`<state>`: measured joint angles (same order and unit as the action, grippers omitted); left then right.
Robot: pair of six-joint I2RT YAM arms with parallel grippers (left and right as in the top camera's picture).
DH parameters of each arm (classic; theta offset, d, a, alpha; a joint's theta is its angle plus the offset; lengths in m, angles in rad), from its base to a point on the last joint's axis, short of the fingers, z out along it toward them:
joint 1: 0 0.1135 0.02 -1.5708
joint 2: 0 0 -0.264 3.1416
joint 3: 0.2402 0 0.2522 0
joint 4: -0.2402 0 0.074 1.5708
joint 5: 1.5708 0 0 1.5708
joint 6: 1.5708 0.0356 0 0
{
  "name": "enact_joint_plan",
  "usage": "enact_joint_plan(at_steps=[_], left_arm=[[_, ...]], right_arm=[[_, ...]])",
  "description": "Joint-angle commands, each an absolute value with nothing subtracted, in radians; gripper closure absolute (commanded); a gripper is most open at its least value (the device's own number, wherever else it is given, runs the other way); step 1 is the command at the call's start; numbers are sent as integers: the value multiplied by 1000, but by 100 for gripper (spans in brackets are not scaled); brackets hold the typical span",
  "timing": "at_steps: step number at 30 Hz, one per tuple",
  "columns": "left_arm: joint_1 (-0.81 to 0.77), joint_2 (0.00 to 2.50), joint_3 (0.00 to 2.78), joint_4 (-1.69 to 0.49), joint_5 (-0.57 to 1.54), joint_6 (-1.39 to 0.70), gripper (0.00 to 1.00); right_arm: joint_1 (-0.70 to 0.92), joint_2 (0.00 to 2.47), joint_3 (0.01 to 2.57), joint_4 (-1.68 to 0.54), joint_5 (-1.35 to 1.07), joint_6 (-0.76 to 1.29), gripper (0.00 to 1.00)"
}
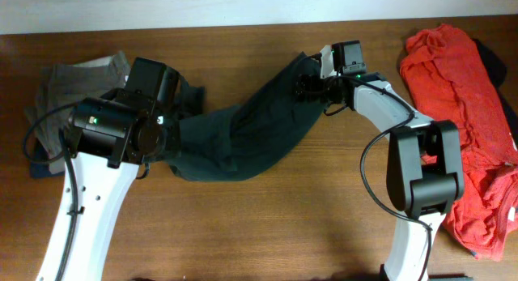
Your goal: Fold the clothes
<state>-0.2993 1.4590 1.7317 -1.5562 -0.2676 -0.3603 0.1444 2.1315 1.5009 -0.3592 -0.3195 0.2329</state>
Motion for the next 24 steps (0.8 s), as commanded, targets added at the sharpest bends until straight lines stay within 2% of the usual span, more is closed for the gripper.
enact_joint_plan(at_steps=[1, 3, 5, 6, 7, 8, 9, 11, 13, 18, 20, 22, 24], left_arm=[[-299, 1445, 1736, -1557, -293, -374, 100], [-299, 1445, 1736, -1556, -293, -374, 100], [-299, 1445, 1736, -1553, -293, -374, 100], [-299, 1445, 1736, -1544, -293, -374, 100], [-299, 1445, 1736, -1539, -293, -374, 100], [-299, 1445, 1736, -1530, -293, -374, 100], [-299, 1445, 1736, -1525, -294, -374, 100], [-299, 1445, 1736, -1503, -310, -374, 100], [-299, 1445, 1736, -1467, -338, -374, 100], [-298, 1445, 1736, -1276, -564, -364, 100], [-276, 1445, 1736, -1104, -676, -282, 100], [-227, 1445, 1736, -965, -664, -211, 100], [-158, 1445, 1736, -819, -562, -146, 100]], right_arm=[[152, 2185, 1505, -345, -287, 276, 9], [152, 2198, 1505, -335, -301, 276, 15], [152, 2201, 1506, -323, -306, 287, 31], [152, 2196, 1511, -320, -306, 294, 46], [150, 2193, 1516, -322, -306, 294, 52], [144, 2182, 1524, -326, -306, 294, 62], [138, 2172, 1529, -329, -305, 294, 67], [115, 2126, 1552, -351, -306, 294, 84], [87, 2074, 1594, -410, -305, 285, 94], [-6, 1927, 1763, -629, -291, 224, 94], [-56, 1864, 1863, -747, -223, 214, 94], [-96, 1827, 1934, -828, -174, 213, 93], [-132, 1804, 1985, -889, -169, 188, 93]])
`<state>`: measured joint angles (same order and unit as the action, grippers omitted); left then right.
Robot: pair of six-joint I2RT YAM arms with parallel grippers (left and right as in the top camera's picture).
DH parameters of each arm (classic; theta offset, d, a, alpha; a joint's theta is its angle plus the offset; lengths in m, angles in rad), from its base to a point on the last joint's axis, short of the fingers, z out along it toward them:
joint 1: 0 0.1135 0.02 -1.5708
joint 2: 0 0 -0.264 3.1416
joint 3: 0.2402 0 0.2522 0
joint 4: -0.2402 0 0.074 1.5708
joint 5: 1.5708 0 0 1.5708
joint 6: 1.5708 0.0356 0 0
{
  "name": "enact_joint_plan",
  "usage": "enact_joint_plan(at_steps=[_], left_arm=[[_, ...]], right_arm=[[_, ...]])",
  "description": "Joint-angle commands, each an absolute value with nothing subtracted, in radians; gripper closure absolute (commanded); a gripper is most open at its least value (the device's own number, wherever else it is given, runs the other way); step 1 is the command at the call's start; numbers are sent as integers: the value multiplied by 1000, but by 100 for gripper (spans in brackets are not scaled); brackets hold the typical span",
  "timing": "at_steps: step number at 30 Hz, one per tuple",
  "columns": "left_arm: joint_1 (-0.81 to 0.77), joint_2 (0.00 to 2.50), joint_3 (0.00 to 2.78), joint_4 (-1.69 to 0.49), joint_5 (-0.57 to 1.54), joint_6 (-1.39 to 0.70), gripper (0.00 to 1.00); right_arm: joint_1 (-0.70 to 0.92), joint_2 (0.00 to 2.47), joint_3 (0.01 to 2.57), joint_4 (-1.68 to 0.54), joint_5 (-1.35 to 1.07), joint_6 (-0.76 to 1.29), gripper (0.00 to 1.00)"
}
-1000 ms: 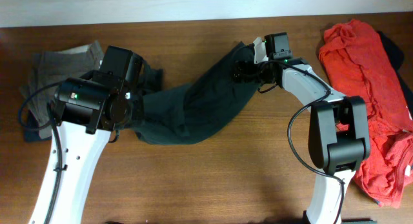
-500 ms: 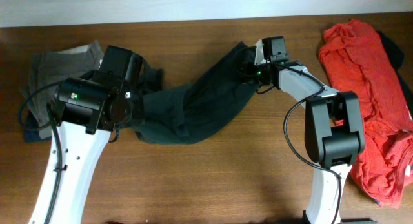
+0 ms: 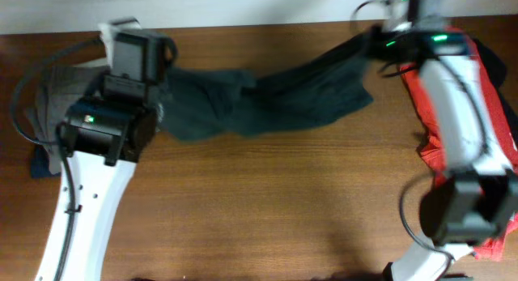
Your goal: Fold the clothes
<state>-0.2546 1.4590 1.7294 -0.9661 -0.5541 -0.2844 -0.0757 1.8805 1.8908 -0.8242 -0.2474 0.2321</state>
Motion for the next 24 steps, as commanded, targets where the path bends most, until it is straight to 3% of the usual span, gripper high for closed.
enact_joint_plan(at_steps=[1, 5, 10, 19, 20, 21, 24], left_arm=[[-118, 1445, 1736, -754, -476, -117, 100], [-10, 1445, 1736, -714, -185, -113, 100], [-12, 1451, 1734, -950, 5, -115, 100], [-15, 1454, 1733, -1049, 12, -110, 100], [-15, 1454, 1733, -1049, 11, -110, 100], [-15, 1455, 1733, -1048, 11, -110, 100], [-15, 1460, 1732, -1049, -2, -110, 100]], right_arm=[[-146, 1796, 2001, -911, -168, 178, 93], [-198, 1773, 2038, -1039, -169, 160, 92], [-204, 1776, 2021, -1176, -167, 149, 91], [-203, 1793, 2016, -1108, -97, 147, 90], [-204, 1808, 2016, -1066, -84, 146, 88], [-204, 1824, 2016, -1026, -75, 146, 75], [-204, 1898, 2016, -962, -49, 135, 47]])
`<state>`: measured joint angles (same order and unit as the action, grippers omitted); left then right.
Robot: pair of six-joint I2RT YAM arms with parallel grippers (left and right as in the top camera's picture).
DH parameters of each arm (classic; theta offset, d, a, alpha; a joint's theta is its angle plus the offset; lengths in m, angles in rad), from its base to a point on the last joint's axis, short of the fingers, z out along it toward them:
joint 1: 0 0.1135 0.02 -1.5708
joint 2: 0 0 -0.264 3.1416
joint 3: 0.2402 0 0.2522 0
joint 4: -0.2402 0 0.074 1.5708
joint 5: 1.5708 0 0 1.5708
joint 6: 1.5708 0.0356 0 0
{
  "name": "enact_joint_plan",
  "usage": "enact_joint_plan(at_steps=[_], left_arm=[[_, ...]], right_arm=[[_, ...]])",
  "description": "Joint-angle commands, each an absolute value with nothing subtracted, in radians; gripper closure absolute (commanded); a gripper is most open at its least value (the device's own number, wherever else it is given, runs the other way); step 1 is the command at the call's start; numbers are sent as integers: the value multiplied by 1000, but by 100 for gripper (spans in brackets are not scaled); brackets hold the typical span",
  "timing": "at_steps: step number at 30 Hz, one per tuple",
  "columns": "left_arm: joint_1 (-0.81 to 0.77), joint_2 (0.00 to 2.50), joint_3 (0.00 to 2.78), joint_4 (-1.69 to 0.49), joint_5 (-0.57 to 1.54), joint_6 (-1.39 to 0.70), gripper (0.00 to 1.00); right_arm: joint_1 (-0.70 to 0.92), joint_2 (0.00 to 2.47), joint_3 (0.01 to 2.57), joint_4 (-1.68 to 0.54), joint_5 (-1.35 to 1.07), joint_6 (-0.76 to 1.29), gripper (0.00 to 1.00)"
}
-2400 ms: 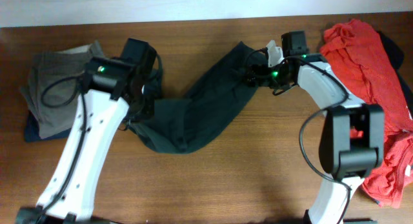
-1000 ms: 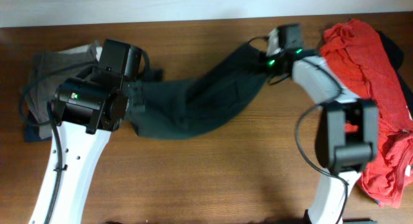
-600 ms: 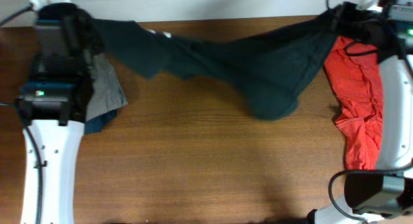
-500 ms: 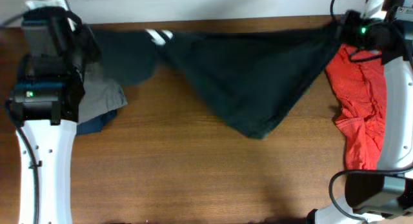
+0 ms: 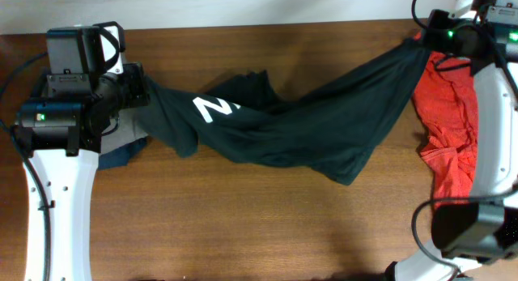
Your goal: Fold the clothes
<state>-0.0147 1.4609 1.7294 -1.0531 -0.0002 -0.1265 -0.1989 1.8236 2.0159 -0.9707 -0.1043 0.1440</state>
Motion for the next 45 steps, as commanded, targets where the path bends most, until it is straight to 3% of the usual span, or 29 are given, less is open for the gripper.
enact_joint_plan(at_steps=[1, 3, 9, 16, 30, 45], left_arm=[[-15, 1460, 1732, -1050, -9, -110, 100], [-15, 1461, 1729, -1050, -15, -110, 100], [-15, 1480, 1715, -1045, -14, -111, 100], [-15, 1528, 1715, -1053, -14, -111, 100], [-15, 1530, 1715, -1053, -14, -111, 100], [-15, 1530, 1715, -1060, -14, -111, 100]], right_arm=[[-204, 1907, 2016, -978, -53, 136, 37], [-201, 1920, 2016, -1048, -80, 135, 31], [-134, 1920, 1990, -1422, -177, -6, 31], [21, 1920, 1798, -1495, -173, -79, 30], [265, 1920, 1147, -1027, -176, 42, 30], [265, 1920, 1048, -785, 13, 117, 38]])
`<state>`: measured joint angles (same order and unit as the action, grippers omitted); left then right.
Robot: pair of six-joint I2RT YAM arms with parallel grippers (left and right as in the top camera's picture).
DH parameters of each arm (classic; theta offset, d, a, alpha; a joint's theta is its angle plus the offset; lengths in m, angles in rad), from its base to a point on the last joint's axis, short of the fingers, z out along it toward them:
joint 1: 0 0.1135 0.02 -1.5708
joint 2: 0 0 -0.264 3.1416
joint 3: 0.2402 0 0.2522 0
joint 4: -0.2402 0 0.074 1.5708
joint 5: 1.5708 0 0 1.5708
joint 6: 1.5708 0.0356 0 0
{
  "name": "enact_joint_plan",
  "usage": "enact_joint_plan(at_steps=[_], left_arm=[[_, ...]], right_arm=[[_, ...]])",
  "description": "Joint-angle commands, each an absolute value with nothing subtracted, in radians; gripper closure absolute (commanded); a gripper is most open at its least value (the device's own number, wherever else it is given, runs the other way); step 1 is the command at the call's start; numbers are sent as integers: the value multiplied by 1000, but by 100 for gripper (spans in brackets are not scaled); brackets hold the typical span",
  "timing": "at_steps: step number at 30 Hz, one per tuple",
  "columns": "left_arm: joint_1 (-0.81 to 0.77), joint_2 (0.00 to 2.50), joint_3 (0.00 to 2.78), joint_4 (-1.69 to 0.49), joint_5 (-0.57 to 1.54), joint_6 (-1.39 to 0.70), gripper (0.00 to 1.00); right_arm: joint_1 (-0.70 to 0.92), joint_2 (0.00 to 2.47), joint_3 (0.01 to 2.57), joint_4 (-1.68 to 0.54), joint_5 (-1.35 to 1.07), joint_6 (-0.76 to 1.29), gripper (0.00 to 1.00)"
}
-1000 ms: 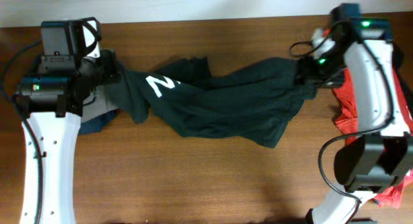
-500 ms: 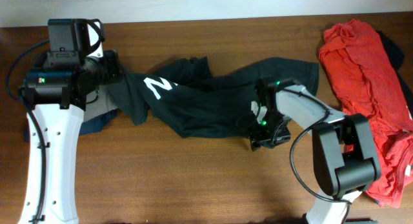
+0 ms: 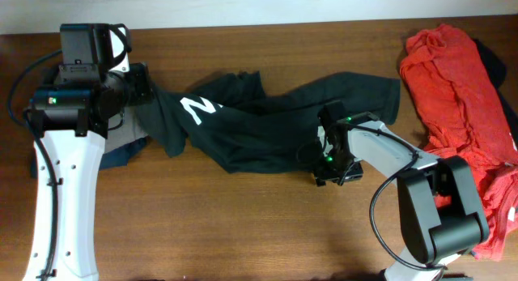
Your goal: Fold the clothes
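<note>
A dark green T-shirt with a white mark lies stretched and crumpled across the middle of the table. Its left end is bunched in my left gripper, which is shut on it near the far left. The shirt's right end lies loose on the wood beside the red pile. My right gripper is low at the shirt's near edge, right of centre. Its fingers are hidden under the wrist, so whether they hold cloth does not show.
A pile of red clothing covers the right side of the table, with a dark garment beneath it. Grey and blue clothes lie under the left arm at the left edge. The table's far edge meets a white wall.
My right gripper has let go of the shirt's right end and moved from the far right corner to the shirt's near edge. The right end now lies on the table. The left gripper has barely moved.
The shirt was first bunched at the centre with a gripper on each end. Then both ends were farther back and wider apart. Then the shirt hung stretched from far left to far right, its white mark showing. Now only the left end is held.
</note>
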<state>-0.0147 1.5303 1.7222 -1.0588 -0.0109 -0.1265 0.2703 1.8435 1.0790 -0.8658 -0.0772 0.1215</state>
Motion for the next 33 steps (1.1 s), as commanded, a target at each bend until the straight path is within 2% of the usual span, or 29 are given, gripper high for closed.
enact_joint_plan(at_steps=[1, 2, 4, 6, 9, 13, 16, 18, 20, 26, 33], left_arm=[[-15, 1530, 1715, -1060, -14, -111, 100], [-15, 1530, 1715, -1061, -14, -111, 100], [-15, 1530, 1715, -1063, -14, -111, 100], [-15, 1530, 1715, -1064, -14, -111, 100], [-15, 1530, 1715, -1064, -14, -110, 100], [-15, 1530, 1715, -1063, -15, -110, 100], [-15, 1530, 1715, -1063, -15, -110, 100], [-15, 1530, 1715, -1064, -15, -110, 100], [-15, 1530, 1715, -1063, -15, -110, 100], [-15, 1530, 1715, -1064, -15, -110, 100], [-15, 1530, 1715, -1071, -15, -110, 100]], right_arm=[[265, 1919, 1048, -773, 12, 118, 44], [265, 1920, 1048, -768, 12, 118, 48], [265, 1919, 1048, -765, 12, 118, 71], [265, 1918, 1048, -770, 12, 118, 87], [265, 1863, 1066, -836, 12, 117, 94], [245, 1700, 1201, -1069, 23, 118, 95], [197, 1603, 1291, -1126, 70, 117, 94], [129, 1526, 1368, -1136, 117, 90, 82], [79, 1498, 1405, -1122, 117, 47, 79], [-53, 1563, 1407, -1106, 48, -7, 74], [-15, 1685, 1389, -1216, -154, -23, 73]])
